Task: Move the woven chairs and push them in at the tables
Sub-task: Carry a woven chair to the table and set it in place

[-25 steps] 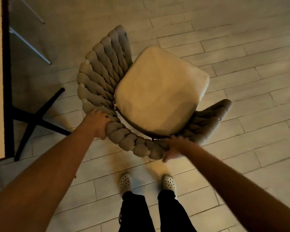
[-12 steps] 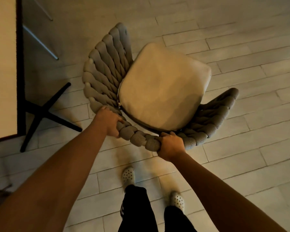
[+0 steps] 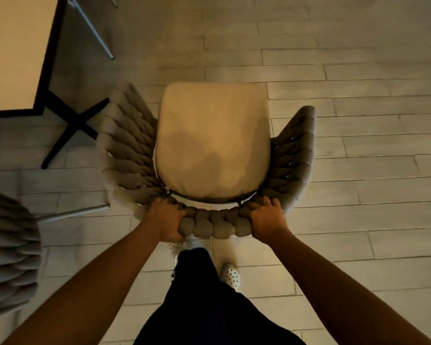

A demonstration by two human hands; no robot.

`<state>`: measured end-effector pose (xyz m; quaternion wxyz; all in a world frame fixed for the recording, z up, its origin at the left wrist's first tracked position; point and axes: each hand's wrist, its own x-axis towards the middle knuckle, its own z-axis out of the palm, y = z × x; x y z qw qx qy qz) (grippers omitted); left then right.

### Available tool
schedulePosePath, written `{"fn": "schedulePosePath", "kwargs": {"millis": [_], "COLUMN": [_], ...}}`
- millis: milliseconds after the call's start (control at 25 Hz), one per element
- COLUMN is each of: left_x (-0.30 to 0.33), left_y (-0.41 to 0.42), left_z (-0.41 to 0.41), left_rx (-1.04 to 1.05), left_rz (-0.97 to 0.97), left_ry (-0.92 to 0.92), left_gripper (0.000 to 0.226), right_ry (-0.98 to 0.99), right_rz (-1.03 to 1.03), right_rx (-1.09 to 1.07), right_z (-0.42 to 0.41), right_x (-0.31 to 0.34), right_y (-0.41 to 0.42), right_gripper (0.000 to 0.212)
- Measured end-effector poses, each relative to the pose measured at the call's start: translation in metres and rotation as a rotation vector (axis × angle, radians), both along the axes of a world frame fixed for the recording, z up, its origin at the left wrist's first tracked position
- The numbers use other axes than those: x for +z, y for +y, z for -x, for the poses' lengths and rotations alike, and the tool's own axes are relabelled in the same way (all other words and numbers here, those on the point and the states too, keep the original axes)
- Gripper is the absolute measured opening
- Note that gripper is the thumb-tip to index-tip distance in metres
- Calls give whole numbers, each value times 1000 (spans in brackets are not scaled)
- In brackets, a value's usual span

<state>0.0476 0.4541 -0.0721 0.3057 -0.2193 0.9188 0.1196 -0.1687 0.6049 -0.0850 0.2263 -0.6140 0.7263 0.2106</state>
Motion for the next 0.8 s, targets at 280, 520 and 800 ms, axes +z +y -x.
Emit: {"fn": "schedulePosePath", "kwargs": {"millis": [280, 520, 800], "left_x": [-12, -19, -21], "left_y": [-9, -63, -159], "left_z": [9, 54, 126], "left_rx": [93, 283, 422], "left_rz": [-64, -85, 8], "left_ry": [16, 2, 50], "left_gripper": [59, 45, 43], "right_ry": [-53, -55, -39], "right_rz": [-31, -26, -3], "right_rx": [38, 137, 290], "right_z": [22, 90, 182], "right_x": [5, -2, -11], "right_y": [-18, -98, -240], "right_gripper": [42, 48, 46]}}
